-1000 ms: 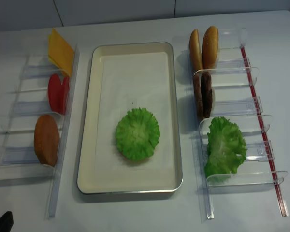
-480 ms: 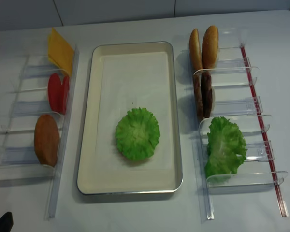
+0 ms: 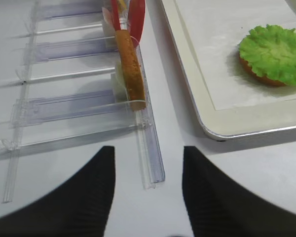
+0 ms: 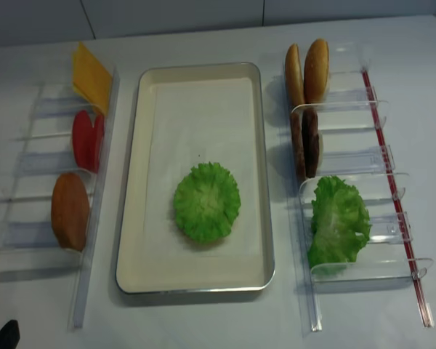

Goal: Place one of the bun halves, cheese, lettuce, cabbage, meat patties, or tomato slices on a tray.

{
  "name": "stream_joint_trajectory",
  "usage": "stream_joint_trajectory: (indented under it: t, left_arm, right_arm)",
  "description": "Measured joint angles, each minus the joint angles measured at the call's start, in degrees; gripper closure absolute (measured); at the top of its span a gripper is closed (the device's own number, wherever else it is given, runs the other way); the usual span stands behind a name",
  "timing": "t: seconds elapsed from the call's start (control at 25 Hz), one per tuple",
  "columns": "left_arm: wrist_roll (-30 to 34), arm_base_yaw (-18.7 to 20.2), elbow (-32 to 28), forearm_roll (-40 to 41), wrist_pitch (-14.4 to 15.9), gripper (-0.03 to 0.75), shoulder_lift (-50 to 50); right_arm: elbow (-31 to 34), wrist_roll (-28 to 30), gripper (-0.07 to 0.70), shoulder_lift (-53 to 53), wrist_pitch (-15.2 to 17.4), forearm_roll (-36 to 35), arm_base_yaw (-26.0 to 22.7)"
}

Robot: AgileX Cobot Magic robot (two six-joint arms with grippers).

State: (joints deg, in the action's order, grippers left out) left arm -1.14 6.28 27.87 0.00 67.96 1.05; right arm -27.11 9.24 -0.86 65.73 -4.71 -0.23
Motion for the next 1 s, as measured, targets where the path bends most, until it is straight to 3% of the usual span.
stream_joint_trajectory:
  t: [1.0]
  left_arm:
    - [0.0, 0.0, -0.2, 0.0, 0.0, 0.387, 0.0]
  right_arm:
    - [0.0, -0.2, 0.06, -0.1, -0.1, 0.0, 0.0]
